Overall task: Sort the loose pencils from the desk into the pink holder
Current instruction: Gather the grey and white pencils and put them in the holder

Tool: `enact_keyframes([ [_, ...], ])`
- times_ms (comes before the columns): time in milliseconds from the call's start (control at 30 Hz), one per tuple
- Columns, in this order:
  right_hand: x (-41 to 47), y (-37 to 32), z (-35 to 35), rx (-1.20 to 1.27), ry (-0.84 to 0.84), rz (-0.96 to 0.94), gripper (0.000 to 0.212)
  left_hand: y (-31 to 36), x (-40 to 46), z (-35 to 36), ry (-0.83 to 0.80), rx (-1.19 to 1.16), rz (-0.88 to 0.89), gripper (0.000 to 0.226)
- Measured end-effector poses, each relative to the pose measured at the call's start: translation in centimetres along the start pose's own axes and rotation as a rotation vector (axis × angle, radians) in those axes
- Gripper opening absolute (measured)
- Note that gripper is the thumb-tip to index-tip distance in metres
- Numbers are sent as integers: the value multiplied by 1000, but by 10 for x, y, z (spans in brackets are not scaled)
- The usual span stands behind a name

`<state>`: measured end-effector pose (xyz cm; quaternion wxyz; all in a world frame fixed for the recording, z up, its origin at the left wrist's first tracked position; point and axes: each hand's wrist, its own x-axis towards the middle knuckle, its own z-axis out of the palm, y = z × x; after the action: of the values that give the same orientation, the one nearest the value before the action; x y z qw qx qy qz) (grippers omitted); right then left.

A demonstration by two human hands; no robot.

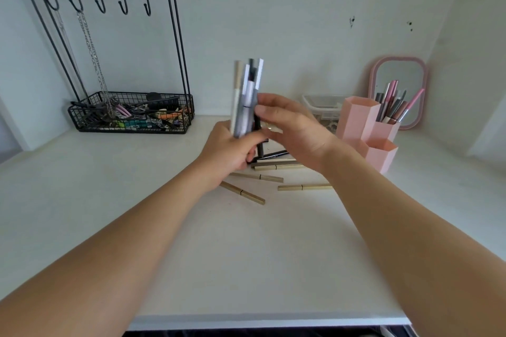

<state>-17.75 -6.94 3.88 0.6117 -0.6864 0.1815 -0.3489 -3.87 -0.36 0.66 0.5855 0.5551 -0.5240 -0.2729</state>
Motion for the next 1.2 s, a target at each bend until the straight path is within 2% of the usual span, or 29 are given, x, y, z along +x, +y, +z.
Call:
enact_keyframes([
  [67,-8,0,13,-20,-29,27,44,1,-4,8,-124,204,146,20],
  [100,-10,1,19,-18,20,47,40,2,-5,11,-160,271,202,31],
  [167,-11,4,27,26,135,75,41,3,-6,12,-177,275,229,48],
  [200,-12,6,29,42,190,90,46,3,-5,12,-174,264,221,47],
  [267,-11,8,31,66,277,115,44,3,-8,15,-149,283,190,29],
  [367,-11,5,30,209,345,122,27,0,-10,19,-90,219,127,11],
  [400,-10,2,27,288,377,111,23,0,-11,19,-71,176,104,15],
  [500,-9,-9,11,437,529,45,19,0,-14,13,-21,102,35,47],
  [533,-12,-14,5,423,581,25,21,0,-16,10,-8,108,53,50],
  [600,-21,-22,-12,309,652,-3,22,-3,-21,6,14,171,143,41],
  [667,-33,-31,-27,135,670,20,24,-7,-25,3,27,241,228,30],
  [800,-65,-47,-52,-167,717,32,22,-6,-29,5,32,331,344,21],
  [933,-110,-39,-84,-229,779,40,11,0,-34,15,-12,343,403,14],
  [1033,-137,-16,-102,-281,809,93,9,14,-31,26,-127,352,351,12],
  [1133,-144,-2,-112,-173,811,97,18,31,-21,37,-263,435,318,13],
  [1200,-141,-2,-115,-171,774,113,18,38,-13,51,-263,440,342,11],
])
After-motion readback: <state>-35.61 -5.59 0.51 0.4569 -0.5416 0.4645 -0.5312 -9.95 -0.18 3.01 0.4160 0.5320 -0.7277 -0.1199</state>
